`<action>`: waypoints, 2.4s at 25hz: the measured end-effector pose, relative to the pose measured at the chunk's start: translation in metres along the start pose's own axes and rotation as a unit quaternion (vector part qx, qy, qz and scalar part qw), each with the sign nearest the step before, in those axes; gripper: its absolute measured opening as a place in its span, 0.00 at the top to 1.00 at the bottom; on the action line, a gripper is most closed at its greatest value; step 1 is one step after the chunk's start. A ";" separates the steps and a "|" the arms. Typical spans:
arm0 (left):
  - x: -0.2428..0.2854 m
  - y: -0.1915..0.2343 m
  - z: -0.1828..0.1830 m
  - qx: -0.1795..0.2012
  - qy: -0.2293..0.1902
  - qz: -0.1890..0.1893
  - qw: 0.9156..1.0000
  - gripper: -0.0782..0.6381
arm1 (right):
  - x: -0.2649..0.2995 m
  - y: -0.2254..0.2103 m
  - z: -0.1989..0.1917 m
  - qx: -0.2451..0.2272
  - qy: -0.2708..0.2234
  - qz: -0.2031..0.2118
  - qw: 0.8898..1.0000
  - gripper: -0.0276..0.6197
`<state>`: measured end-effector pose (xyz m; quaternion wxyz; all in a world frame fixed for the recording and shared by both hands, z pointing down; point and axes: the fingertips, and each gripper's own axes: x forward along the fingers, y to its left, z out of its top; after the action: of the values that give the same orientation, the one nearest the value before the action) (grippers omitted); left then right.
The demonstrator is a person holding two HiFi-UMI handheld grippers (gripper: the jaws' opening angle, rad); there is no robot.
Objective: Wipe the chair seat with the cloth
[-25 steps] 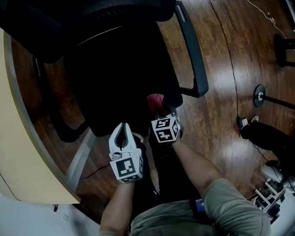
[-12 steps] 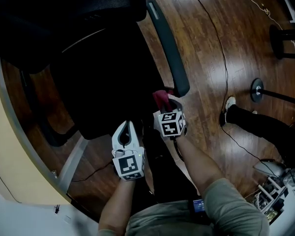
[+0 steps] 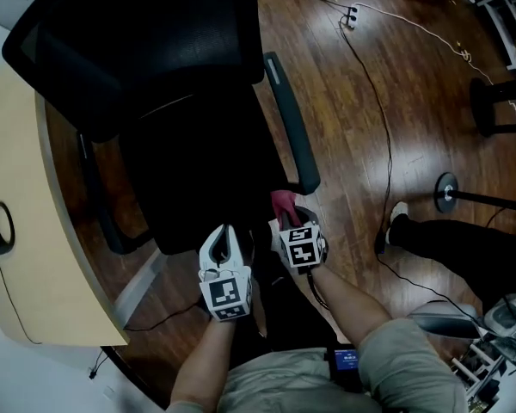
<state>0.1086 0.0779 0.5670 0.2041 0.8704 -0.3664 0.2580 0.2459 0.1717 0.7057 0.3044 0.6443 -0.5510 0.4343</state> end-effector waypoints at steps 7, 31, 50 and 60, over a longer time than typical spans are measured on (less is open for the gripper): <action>-0.053 0.010 0.059 0.004 -0.022 0.007 1.000 0.88 | -0.100 0.025 0.062 -0.043 -0.077 0.031 0.996 0.86; -0.255 0.087 0.153 -0.006 -0.119 0.138 0.983 0.88 | -0.300 0.176 0.221 -0.127 -0.276 0.158 0.939 0.86; -0.482 0.344 0.027 -0.085 -0.144 0.265 0.950 0.88 | -0.293 0.598 0.156 -0.211 -0.229 0.262 0.913 0.86; -0.508 0.381 -0.002 -0.092 -0.140 0.267 0.949 0.88 | -0.213 0.637 0.123 -0.131 -0.152 0.178 0.963 0.86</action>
<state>-0.4791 0.1025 0.3273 0.1531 0.7454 -0.6327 0.1434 -0.3510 0.0275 0.4063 0.2165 0.5488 -0.7484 0.3030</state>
